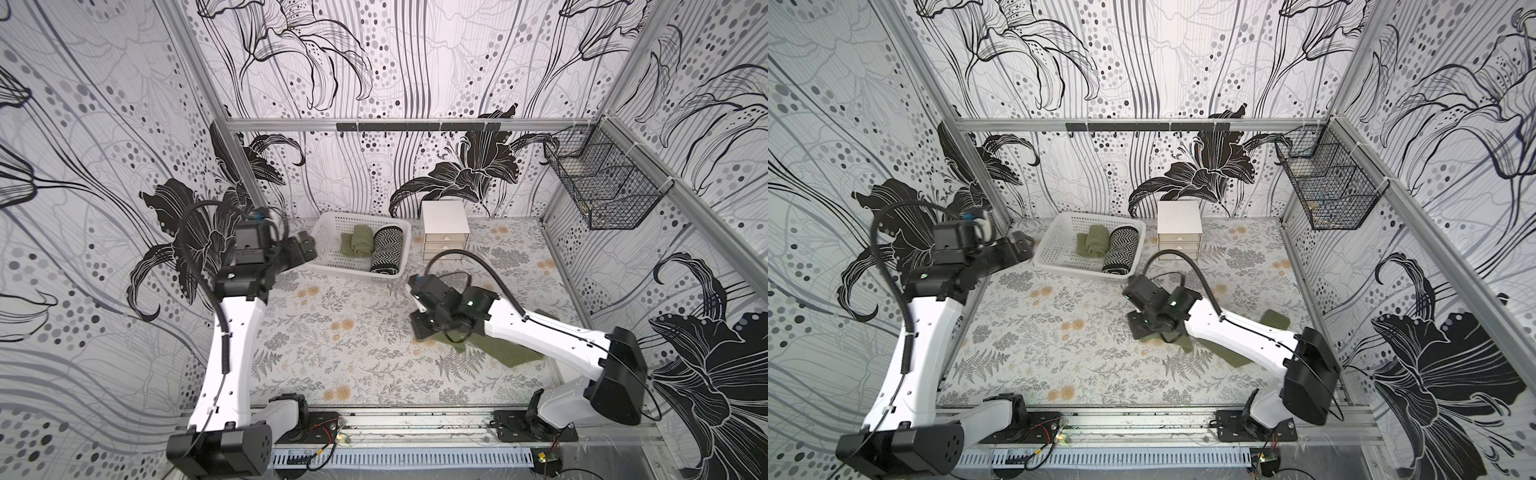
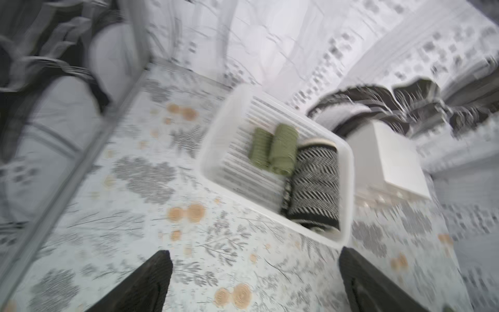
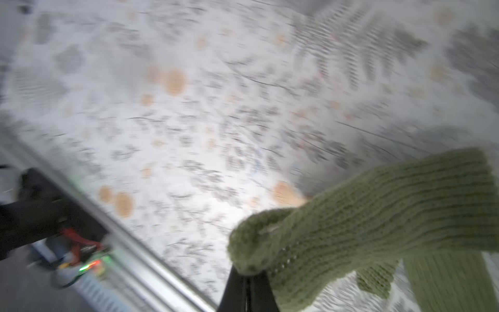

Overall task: Roll up the scarf and place it into the basket
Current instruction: Flatten out the scarf at the center of the board.

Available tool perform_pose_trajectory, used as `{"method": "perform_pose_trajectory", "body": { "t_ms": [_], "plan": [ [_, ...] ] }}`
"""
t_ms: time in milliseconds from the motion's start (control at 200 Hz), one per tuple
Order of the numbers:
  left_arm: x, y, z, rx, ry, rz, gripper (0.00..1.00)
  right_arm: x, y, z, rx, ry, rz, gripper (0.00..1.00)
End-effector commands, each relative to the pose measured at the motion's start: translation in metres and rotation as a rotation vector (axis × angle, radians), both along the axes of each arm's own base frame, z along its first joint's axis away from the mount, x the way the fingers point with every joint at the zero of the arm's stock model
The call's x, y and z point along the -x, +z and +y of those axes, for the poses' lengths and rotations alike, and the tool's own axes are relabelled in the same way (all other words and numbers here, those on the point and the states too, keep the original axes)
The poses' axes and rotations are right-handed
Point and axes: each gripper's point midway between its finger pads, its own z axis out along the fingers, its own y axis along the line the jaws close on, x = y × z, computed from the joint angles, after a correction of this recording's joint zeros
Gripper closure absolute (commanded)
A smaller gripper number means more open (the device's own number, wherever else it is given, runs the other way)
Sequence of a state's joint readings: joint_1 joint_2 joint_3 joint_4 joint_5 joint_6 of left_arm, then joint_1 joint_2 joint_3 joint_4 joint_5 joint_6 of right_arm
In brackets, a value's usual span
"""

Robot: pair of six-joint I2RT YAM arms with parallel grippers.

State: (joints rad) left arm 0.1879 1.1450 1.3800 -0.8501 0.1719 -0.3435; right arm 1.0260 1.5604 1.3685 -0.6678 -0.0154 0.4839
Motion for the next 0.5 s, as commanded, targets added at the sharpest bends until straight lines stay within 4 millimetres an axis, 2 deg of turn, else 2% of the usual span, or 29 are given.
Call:
{"method": "perform_pose_trajectory", "body": {
  "t_ms": [0,60,120,155,215,285,380,450,496],
  "plan": [
    [0.019,-0.001,0.025,-0.005,0.099,0.043,0.01,0.009,0.082,0.077,-0.253,0.202,-0.08,1.0],
    [0.018,0.0,0.024,0.019,0.096,0.033,0.01,0.001,0.121,0.088,-0.336,0.204,-0.15,1.0],
    [0.016,0.0,0.022,0.035,0.083,0.03,0.01,-0.013,0.149,0.08,-0.361,0.154,-0.226,1.0],
    [0.015,-0.001,0.021,0.04,0.076,0.033,0.01,-0.021,0.156,0.07,-0.365,0.114,-0.246,1.0],
    [0.013,-0.003,0.019,0.05,0.061,0.037,0.01,-0.035,0.153,0.047,-0.361,0.048,-0.228,1.0],
    [0.009,-0.005,0.016,0.064,0.046,0.027,0.01,-0.05,0.133,0.01,-0.314,-0.059,-0.211,1.0],
    [0.002,-0.006,0.009,0.094,0.008,0.005,0.01,-0.064,0.087,-0.055,-0.213,-0.217,-0.142,1.0],
    [-0.001,-0.009,0.004,0.12,-0.016,-0.003,0.01,-0.06,0.044,-0.109,-0.069,-0.313,-0.101,1.0],
    [-0.004,-0.01,0.0,0.138,-0.038,-0.012,0.01,-0.055,0.021,-0.151,0.044,-0.407,-0.096,1.0]
  ]
}}
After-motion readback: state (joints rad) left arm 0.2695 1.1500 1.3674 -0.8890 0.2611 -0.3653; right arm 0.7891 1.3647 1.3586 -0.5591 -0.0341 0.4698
